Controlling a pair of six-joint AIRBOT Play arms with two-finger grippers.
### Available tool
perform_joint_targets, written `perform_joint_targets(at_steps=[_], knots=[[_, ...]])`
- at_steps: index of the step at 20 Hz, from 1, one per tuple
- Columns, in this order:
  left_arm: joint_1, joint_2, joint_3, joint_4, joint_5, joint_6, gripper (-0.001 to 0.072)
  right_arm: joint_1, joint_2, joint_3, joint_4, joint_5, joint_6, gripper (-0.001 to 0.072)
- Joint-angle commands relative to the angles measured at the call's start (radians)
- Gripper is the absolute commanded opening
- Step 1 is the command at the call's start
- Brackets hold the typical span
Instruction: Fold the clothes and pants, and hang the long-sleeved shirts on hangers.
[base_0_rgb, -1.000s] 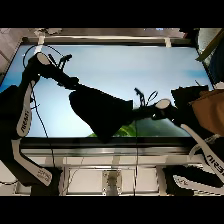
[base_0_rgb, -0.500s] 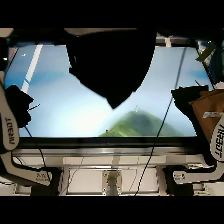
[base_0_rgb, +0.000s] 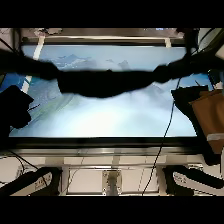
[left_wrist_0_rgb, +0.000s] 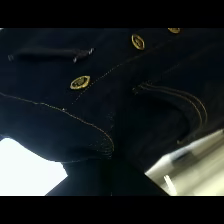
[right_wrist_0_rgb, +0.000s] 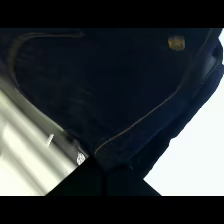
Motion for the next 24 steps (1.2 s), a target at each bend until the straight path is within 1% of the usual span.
perform_joint_targets(at_steps=[1, 2, 4, 7, 8, 9, 10, 11, 12, 13, 15, 17, 18, 19, 20, 21, 22, 24], knots=[[-0.018, 0.043, -0.472, 0.030, 0.066, -0.002, 0.0024, 0.087, 0.023, -0.400, -0.071, -0.095, -0.013, 0.0007], [-0.019, 0.043, -0.583, 0.030, 0.116, -0.002, 0.0024, 0.097, 0.023, -0.493, -0.084, -0.123, -0.013, 0.0007], [-0.019, 0.043, -0.716, 0.029, 0.168, -0.002, 0.0024, 0.097, 0.023, -0.618, -0.109, -0.136, -0.013, 0.0007], [-0.019, 0.043, -0.776, 0.014, 0.159, -0.002, 0.0026, 0.099, 0.023, -0.665, -0.117, -0.126, -0.009, 0.0008], [-0.020, 0.043, -0.775, 0.002, 0.155, -0.001, 0.0120, 0.100, 0.023, -0.664, -0.114, -0.126, -0.008, 0.0008], [-0.019, 0.043, -0.774, -0.009, 0.156, 0.005, 0.0454, 0.100, 0.023, -0.663, -0.113, -0.123, -0.002, 0.0011], [-0.019, 0.044, -0.773, -0.009, 0.154, 0.005, 0.0659, 0.100, 0.023, -0.657, -0.114, -0.103, -0.001, 0.0089], [-0.019, 0.044, -0.771, -0.020, 0.144, 0.005, 0.0651, 0.098, 0.023, -0.645, -0.119, -0.063, -0.001, 0.0244], [-0.015, 0.047, -0.762, -0.042, 0.135, 0.005, 0.0639, 0.097, 0.024, -0.628, -0.126, -0.014, -0.001, 0.0374], [-0.007, 0.058, -0.747, -0.068, 0.146, 0.005, 0.0638, 0.097, 0.024, -0.597, -0.144, 0.045, -0.001, 0.0381], [0.026, 0.092, -0.706, -0.080, 0.222, 0.005, 0.0638, 0.097, 0.024, -0.512, -0.190, 0.098, -0.001, 0.0382], [0.098, 0.135, -0.673, -0.080, 0.339, -0.026, 0.0638, 0.097, 0.024, -0.409, -0.263, 0.063, -0.002, 0.0381], [0.147, 0.154, -0.671, -0.078, 0.403, -0.051, 0.0639, 0.097, 0.024, -0.363, -0.306, 0.015, -0.002, 0.0381], [0.193, 0.160, -0.671, -0.058, 0.444, -0.083, 0.0638, 0.097, 0.024, -0.325, -0.344, -0.068, -0.002, 0.0380], [0.239, 0.152, -0.673, -0.022, 0.468, -0.139, 0.0639, 0.097, 0.023, -0.301, -0.370, -0.181, 0.005, 0.0379], [0.274, 0.131, -0.673, 0.011, 0.459, -0.175, 0.0638, 0.097, 0.015, -0.289, -0.385, -0.294, 0.045, 0.0374], [0.297, 0.097, -0.673, 0.017, 0.430, -0.182, 0.0638, 0.093, -0.008, -0.275, -0.385, -0.369, 0.081, 0.0373], [0.301, 0.022, -0.673, 0.002, 0.410, -0.169, 0.0638, 0.076, -0.093, -0.235, -0.354, -0.376, 0.101, 0.0377]])
